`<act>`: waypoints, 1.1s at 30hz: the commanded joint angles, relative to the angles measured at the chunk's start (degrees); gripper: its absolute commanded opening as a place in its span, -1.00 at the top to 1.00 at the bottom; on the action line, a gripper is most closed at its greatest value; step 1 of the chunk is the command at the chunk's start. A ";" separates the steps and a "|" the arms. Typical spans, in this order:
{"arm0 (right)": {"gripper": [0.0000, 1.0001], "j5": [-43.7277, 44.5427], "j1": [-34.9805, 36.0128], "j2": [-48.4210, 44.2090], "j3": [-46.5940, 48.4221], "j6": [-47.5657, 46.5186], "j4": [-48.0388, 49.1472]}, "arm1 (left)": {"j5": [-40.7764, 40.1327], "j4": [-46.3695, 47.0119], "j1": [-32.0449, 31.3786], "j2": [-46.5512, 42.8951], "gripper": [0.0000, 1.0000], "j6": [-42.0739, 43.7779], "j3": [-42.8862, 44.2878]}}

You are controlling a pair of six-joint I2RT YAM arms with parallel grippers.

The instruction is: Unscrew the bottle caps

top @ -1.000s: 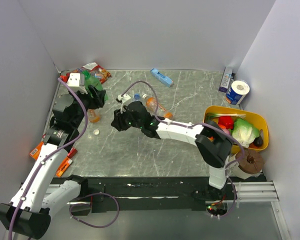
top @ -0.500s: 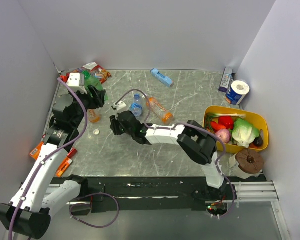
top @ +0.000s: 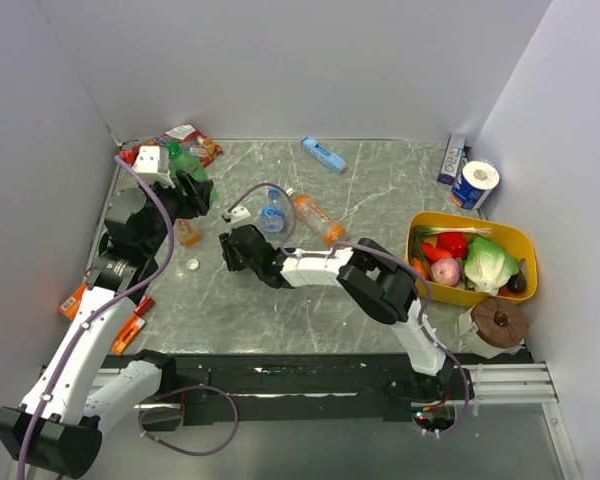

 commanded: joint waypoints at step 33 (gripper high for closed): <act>-0.27 3.13 0.41 -15.59 -12.35 -3.78 6.17 | 2.87 2.22 0.33 -0.48 0.12 0.76 0.61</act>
